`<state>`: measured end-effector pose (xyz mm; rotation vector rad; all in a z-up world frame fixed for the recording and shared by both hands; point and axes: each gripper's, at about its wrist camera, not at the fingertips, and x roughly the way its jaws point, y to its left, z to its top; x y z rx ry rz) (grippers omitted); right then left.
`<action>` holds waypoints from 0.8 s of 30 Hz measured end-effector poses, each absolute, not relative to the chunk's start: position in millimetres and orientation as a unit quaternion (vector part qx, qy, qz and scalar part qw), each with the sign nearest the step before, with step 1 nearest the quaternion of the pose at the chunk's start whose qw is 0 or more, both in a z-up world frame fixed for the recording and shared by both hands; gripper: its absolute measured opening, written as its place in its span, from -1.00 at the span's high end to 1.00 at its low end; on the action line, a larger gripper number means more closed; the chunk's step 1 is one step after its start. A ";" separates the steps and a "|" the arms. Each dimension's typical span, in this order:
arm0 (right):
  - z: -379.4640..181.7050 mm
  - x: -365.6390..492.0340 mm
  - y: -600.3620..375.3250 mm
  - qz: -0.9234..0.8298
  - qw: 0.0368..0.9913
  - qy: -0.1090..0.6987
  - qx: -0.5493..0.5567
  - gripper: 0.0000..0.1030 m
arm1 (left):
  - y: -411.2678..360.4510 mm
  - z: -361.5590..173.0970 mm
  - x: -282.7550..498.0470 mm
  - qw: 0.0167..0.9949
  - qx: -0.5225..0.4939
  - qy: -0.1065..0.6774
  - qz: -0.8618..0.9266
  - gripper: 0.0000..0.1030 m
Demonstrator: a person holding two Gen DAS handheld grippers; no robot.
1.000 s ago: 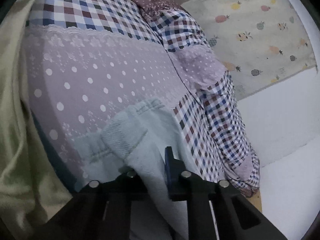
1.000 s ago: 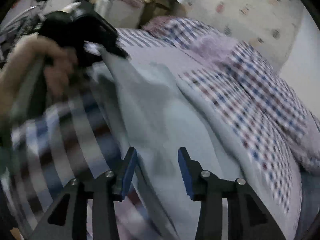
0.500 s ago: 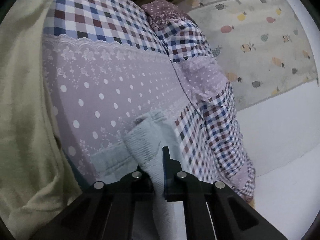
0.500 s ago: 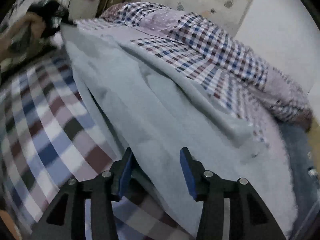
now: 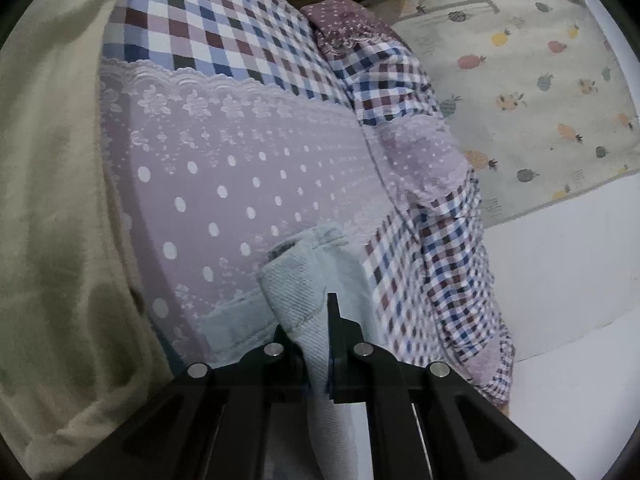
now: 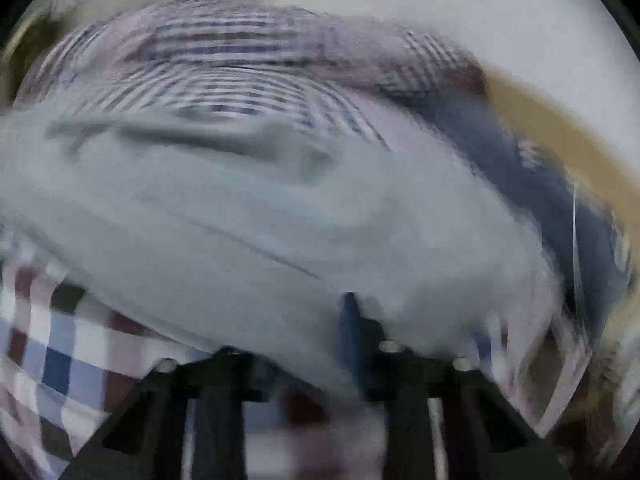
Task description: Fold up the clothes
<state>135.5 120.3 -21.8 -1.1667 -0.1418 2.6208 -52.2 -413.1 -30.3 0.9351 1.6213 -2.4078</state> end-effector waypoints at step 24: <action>-5.0 198.0 133.5 0.907 -0.025 -0.049 -0.418 0.00 | -394.7 -18.3 -51.0 0.120 0.363 0.433 -0.817 -0.16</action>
